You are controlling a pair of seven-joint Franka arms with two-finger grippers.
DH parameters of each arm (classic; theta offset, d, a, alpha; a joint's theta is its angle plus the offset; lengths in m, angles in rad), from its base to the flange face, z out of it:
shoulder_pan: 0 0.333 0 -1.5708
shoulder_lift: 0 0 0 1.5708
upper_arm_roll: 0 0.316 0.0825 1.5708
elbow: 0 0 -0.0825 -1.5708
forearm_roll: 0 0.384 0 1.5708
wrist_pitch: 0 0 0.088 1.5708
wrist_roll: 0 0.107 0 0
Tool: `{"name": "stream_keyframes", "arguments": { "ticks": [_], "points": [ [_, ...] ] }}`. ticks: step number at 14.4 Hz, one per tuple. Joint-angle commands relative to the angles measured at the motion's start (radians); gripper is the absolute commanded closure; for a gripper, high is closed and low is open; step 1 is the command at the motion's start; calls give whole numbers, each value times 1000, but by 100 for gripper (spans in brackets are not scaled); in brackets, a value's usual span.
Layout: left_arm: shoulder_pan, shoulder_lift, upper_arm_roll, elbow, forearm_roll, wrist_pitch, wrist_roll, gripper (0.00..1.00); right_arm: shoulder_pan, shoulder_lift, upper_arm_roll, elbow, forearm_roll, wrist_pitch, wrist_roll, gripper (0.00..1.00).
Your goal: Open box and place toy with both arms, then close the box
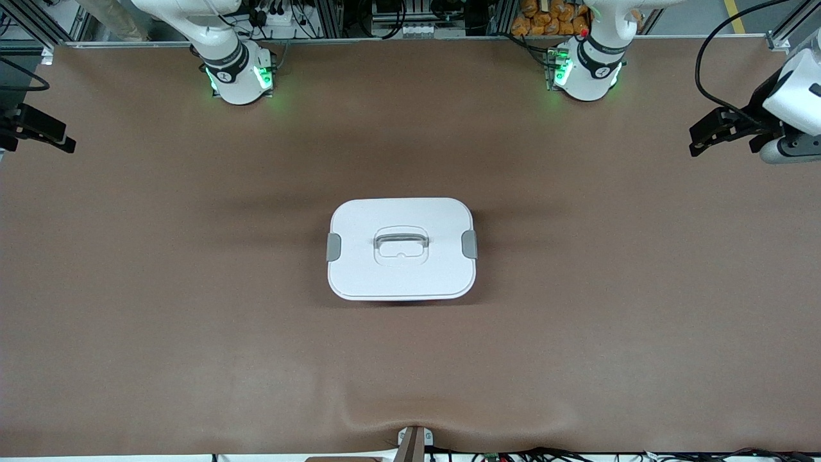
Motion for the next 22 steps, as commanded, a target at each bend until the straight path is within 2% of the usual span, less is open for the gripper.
{"name": "stream_keyframes", "arguments": {
  "ticks": [1, 7, 22],
  "points": [
    [-20, -30, 17, -25, -18, 20, 34, 0, 2, 2, -1, 15, 2, -6, 12, 0],
    [-15, -2, 20, 29, -20, 14, 47, 0, -1, 2, 1, 15, 2, -7, 12, 0],
    [-14, -2, 12, 31, -60, -3, -13, 0, 0, 1, 2, 13, 8, -30, 4, 0]
  ]
}}
